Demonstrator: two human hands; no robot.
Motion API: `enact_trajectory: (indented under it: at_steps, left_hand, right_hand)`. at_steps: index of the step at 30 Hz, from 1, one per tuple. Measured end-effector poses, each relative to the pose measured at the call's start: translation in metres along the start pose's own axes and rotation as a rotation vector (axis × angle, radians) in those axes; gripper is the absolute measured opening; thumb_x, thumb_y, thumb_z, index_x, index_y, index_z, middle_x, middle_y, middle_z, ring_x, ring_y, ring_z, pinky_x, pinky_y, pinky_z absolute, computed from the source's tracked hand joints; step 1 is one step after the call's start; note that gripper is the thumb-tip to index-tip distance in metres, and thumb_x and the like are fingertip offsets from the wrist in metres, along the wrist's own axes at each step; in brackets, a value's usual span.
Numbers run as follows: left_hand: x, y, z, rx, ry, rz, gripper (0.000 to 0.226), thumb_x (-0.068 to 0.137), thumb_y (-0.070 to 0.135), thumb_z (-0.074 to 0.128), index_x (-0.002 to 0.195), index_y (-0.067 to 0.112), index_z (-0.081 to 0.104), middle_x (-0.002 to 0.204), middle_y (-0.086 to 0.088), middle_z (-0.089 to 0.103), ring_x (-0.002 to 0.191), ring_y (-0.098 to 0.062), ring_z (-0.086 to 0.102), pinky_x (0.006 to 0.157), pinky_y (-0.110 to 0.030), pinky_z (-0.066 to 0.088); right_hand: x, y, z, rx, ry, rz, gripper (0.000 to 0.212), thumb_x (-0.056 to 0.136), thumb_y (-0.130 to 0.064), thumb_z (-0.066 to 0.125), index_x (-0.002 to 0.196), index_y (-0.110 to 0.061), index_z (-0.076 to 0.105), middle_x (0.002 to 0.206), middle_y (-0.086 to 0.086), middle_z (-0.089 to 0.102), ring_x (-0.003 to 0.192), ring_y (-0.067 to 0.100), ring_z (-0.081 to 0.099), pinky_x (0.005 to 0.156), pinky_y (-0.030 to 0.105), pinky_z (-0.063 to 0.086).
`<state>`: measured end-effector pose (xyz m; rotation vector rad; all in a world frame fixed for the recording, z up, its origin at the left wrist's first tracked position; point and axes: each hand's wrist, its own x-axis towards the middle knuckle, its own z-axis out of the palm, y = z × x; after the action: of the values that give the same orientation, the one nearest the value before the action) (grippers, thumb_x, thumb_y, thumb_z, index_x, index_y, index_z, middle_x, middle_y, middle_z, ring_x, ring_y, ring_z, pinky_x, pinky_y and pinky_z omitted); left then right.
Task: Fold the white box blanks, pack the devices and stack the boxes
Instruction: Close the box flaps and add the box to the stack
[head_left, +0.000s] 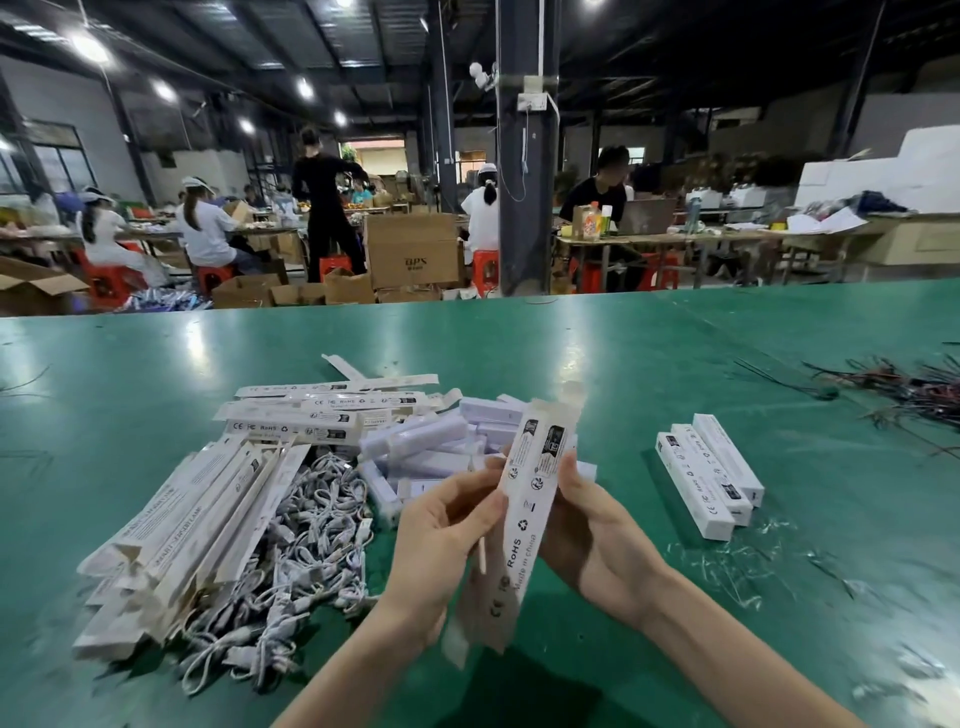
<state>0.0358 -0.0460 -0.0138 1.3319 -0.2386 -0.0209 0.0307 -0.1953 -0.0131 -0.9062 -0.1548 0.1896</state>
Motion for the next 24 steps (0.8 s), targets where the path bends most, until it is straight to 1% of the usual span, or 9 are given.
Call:
enact_trajectory:
  at_steps: [3,5,7,10,13,16,18,21,24]
  left_hand:
    - [-0.004,-0.005,0.004,0.092,-0.051,0.067,0.013,0.085,0.01,0.065,0.093,0.013,0.074,0.092,-0.003,0.076,0.083,-0.009,0.07,0.072,-0.018,0.053]
    - [-0.008,-0.009,0.006,0.133,-0.122,0.126,0.017,0.083,0.019,0.064,0.095,0.011,0.073,0.094,-0.004,0.076,0.087,-0.012,0.071,0.075,-0.019,0.053]
    - [-0.011,-0.01,0.008,0.156,-0.181,0.152,0.024,0.087,0.022,0.06,0.102,0.007,0.071,0.101,-0.005,0.075,0.096,-0.016,0.07,0.081,-0.023,0.054]
    - [-0.013,-0.011,0.009,0.188,-0.24,0.168,0.025,0.094,0.024,0.057,0.111,0.008,0.067,0.108,-0.006,0.073,0.104,-0.021,0.068,0.089,-0.032,0.054]
    - [-0.016,-0.009,0.01,0.211,-0.296,0.155,0.03,0.087,0.032,0.065,0.112,0.015,0.067,0.109,-0.009,0.071,0.105,-0.024,0.067,0.09,-0.038,0.054]
    - [-0.019,-0.007,0.011,0.238,-0.336,0.137,0.039,0.076,0.036,0.073,0.112,0.021,0.066,0.108,-0.007,0.072,0.1,-0.027,0.069,0.088,-0.041,0.055]
    - [-0.02,-0.008,0.012,0.305,-0.307,0.16,0.043,0.071,0.04,0.077,0.11,0.024,0.067,0.103,-0.004,0.072,0.096,-0.023,0.069,0.087,-0.043,0.056]
    - [-0.021,-0.01,0.013,0.406,-0.251,0.2,0.045,0.065,0.048,0.078,0.104,0.029,0.067,0.097,0.002,0.072,0.094,-0.014,0.068,0.085,-0.035,0.056]
    - [-0.021,-0.011,0.014,0.481,-0.243,0.236,0.036,0.071,0.037,0.08,0.103,0.03,0.066,0.094,0.005,0.072,0.09,-0.01,0.068,0.079,-0.031,0.057]
  right_hand:
    - [-0.001,-0.002,-0.004,0.018,-0.064,0.002,0.075,0.069,-0.041,0.081,0.124,0.005,0.059,0.122,0.023,0.062,0.101,0.031,0.064,0.093,0.045,0.05]
    - [-0.002,-0.006,-0.007,0.005,-0.103,0.017,0.078,0.049,-0.042,0.094,0.112,-0.003,0.07,0.109,0.019,0.069,0.088,0.029,0.067,0.081,0.044,0.055]
    - [-0.004,-0.01,-0.01,-0.001,-0.133,0.032,0.071,0.043,-0.042,0.096,0.103,-0.011,0.075,0.099,0.015,0.071,0.081,0.026,0.068,0.075,0.041,0.058]
    - [-0.004,-0.014,-0.009,-0.013,-0.22,0.039,0.076,0.051,-0.04,0.093,0.115,-0.008,0.068,0.105,0.016,0.067,0.084,0.026,0.066,0.075,0.041,0.058]
    - [-0.004,-0.017,-0.007,-0.106,-0.29,0.031,0.075,0.059,-0.044,0.088,0.119,-0.006,0.064,0.109,0.016,0.062,0.09,0.027,0.063,0.082,0.04,0.053]
    - [-0.004,-0.017,-0.008,-0.142,-0.315,0.033,0.073,0.064,-0.039,0.086,0.122,-0.002,0.061,0.11,0.018,0.057,0.098,0.033,0.06,0.099,0.055,0.044]
    - [-0.004,-0.016,-0.006,-0.157,-0.297,0.021,0.066,0.062,-0.035,0.089,0.117,-0.005,0.066,0.105,0.014,0.062,0.096,0.03,0.063,0.099,0.058,0.041]
    - [-0.003,-0.011,-0.003,-0.187,-0.224,-0.005,0.055,0.054,-0.03,0.094,0.102,-0.011,0.073,0.089,0.007,0.068,0.083,0.024,0.066,0.091,0.058,0.048]
    - [-0.002,-0.007,-0.003,-0.158,-0.138,-0.025,0.054,0.046,-0.026,0.097,0.093,-0.01,0.074,0.083,0.008,0.07,0.073,0.021,0.067,0.07,0.04,0.058]
